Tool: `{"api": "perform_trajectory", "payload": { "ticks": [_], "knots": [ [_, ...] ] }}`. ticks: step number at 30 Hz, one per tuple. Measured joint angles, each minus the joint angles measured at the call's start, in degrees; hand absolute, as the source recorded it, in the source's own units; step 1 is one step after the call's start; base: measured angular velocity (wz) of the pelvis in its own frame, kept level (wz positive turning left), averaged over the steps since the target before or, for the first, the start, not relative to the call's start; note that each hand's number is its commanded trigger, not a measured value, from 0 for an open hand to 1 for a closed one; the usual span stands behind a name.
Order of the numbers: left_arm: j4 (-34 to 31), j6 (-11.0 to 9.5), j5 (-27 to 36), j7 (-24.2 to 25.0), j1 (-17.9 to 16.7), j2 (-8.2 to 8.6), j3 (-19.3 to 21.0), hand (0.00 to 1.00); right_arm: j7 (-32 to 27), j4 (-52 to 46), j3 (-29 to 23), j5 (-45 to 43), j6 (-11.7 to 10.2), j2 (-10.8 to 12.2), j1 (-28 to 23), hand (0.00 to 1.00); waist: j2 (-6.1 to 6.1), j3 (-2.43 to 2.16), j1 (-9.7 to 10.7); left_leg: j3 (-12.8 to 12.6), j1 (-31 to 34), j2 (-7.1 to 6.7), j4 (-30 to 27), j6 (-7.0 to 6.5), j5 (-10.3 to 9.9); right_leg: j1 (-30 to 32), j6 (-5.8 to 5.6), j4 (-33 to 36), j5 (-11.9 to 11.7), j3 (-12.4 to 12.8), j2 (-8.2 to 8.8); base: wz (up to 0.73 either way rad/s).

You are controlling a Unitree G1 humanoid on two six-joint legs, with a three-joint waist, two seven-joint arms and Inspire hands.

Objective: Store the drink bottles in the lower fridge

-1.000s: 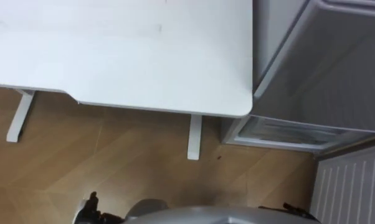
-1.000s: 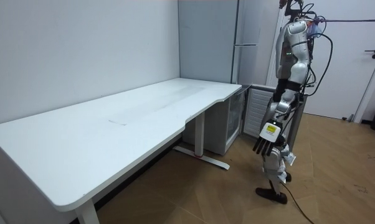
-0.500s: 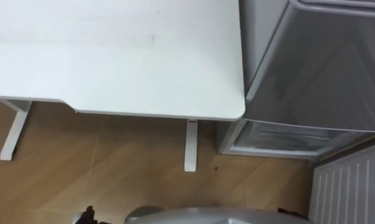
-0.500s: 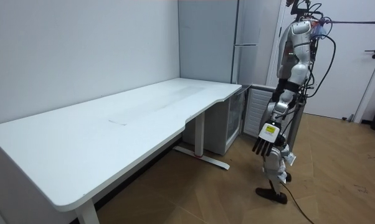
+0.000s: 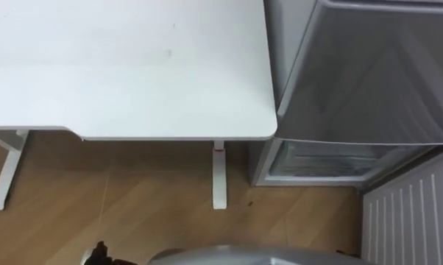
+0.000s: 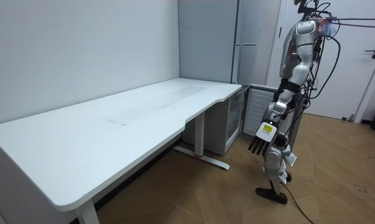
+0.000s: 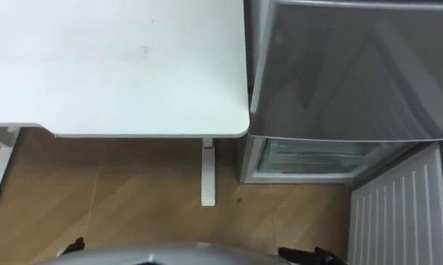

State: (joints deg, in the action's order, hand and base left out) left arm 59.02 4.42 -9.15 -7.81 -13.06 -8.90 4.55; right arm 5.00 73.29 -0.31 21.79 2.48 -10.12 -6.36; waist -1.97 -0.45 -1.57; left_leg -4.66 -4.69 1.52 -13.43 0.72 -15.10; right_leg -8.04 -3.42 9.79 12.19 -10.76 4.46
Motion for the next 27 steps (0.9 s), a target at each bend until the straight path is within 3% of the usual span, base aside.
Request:
{"api": "perform_trajectory", "payload": {
  "ticks": [4, 7, 12, 18, 27],
  "knots": [
    [0.1, -1.1, 0.0, 0.0, 0.5, -0.07, 0.6, 0.0, -3.2, -0.1, -2.9, -1.7, 0.0, -0.3, 1.2, 0.0, -0.54, 0.12, 0.5, -0.3, -0.1, -0.06, 0.0, -0.01, 0.0, 0.2, -0.05, -0.1, -0.1, 0.5, 0.05, -0.04],
    [0.9, -1.9, 0.0, 0.0, 0.3, -0.16, 2.1, 0.0, -6.0, -5.1, -8.5, -0.5, -0.1, -1.2, 1.5, 0.0, -0.53, 0.8, 1.5, -0.6, -0.9, -0.07, 0.0, -0.01, 0.0, 0.0, -0.1, -0.1, -0.2, 0.8, 0.05, -0.07],
    [0.8, -2.0, -0.3, 0.0, 0.0, -0.7, 2.5, 0.0, -11.8, -14.2, -14.2, 0.4, -1.0, -2.7, 2.9, 0.0, -0.82, 0.77, 3.0, -0.7, -0.9, 0.04, 0.1, -0.03, 0.0, 0.1, -0.07, 0.0, -0.3, 1.1, -0.06, -0.03],
    [0.7, -2.8, -0.6, 0.2, -0.4, -0.84, 7.6, 0.0, -16.4, -26.2, -18.8, 0.3, -2.4, -5.3, 3.5, 0.0, -1.26, 0.48, 3.1, -1.3, -0.9, 0.17, 0.9, 0.0, 0.3, 0.9, 0.02, 0.2, -0.4, 1.9, -0.27, -0.05],
    [0.1, -2.8, -1.7, 0.1, -0.5, -1.17, 9.1, 0.0, -20.7, -35.9, -21.0, -0.2, -4.0, -7.8, 3.6, 0.0, -2.48, 0.32, 3.4, -1.7, -0.9, 0.18, 1.3, 0.0, 0.4, 1.6, 0.04, 0.0, -0.4, 2.8, -0.31, -0.04]
  ]
}}
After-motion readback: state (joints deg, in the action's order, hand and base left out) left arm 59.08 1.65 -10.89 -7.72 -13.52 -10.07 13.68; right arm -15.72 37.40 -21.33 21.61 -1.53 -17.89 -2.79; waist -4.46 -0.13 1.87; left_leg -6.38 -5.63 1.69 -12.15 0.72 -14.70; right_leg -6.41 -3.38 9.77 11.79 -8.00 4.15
